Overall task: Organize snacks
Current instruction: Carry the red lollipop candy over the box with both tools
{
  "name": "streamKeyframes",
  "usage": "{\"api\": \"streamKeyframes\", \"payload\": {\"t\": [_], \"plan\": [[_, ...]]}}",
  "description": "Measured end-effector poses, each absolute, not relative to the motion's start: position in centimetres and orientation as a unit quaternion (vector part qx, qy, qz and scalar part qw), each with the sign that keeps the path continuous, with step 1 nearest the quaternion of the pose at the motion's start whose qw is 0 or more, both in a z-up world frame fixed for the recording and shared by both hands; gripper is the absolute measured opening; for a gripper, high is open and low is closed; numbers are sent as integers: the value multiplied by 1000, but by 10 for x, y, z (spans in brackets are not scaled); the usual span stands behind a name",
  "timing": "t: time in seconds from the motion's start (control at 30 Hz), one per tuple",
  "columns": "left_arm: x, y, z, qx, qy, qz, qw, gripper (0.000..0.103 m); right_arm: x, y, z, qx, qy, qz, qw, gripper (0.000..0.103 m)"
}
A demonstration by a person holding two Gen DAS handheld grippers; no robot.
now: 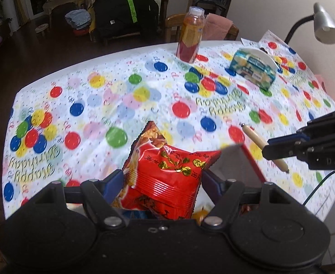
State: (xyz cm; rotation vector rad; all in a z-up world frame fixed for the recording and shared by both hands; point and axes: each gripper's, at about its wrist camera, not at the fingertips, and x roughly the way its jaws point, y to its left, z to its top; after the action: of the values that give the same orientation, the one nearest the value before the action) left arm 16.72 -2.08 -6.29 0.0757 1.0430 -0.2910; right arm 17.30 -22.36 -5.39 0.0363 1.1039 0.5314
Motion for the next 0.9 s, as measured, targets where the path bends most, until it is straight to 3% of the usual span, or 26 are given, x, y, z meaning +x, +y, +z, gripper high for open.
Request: {"api": "streamKeyframes", "payload": {"t": [0.9], "plan": [[75,-13,-122,66,518,-154,839,73,97,-168,-114,-2,558,243,794,11]]}}
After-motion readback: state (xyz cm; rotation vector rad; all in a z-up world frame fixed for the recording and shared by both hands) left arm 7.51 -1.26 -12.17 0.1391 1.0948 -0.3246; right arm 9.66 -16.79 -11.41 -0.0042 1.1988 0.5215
